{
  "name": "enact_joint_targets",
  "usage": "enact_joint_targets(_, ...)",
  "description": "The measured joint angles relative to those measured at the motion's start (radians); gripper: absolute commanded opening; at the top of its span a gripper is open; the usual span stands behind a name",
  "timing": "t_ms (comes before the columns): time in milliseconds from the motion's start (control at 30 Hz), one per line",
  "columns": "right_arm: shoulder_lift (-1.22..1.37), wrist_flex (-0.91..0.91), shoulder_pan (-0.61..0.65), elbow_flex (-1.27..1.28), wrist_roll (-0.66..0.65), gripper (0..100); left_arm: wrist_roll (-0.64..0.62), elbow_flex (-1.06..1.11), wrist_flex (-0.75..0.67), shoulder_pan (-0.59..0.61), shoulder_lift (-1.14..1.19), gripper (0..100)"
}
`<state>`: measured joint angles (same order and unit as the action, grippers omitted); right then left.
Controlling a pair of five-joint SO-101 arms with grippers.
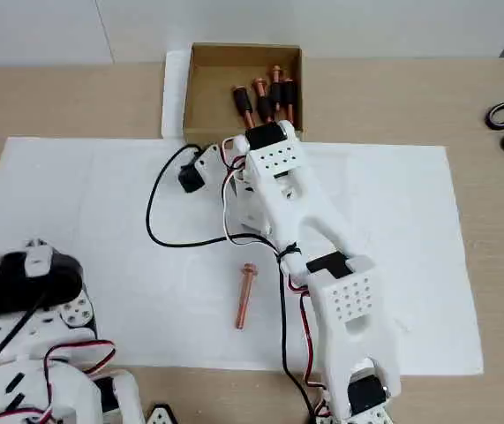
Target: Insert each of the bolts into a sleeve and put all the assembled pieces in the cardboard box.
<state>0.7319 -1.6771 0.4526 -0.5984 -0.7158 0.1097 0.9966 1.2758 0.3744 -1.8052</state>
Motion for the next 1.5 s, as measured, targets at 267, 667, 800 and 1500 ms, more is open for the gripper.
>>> enact_joint_targets(267,0.018,0.037,0.017,-0.002,0.0,14.7,0.0,0.0,0.046,-0.038,0.0,1)
enact_joint_targets(667,0.018,0.046,0.026,0.0,0.0,14.7,0.0,0.002,0.071,-0.091,0.0,1)
enact_joint_targets(800,0.021,0.046,0.038,-0.026,0.0,14.7,0.0,0.002,0.069,-0.091,0.0,1)
enact_joint_targets(1500,0.061,0.12,0.107,-0.098,0.051,3.4,0.0,0.002,0.069,-0.091,0.0,1)
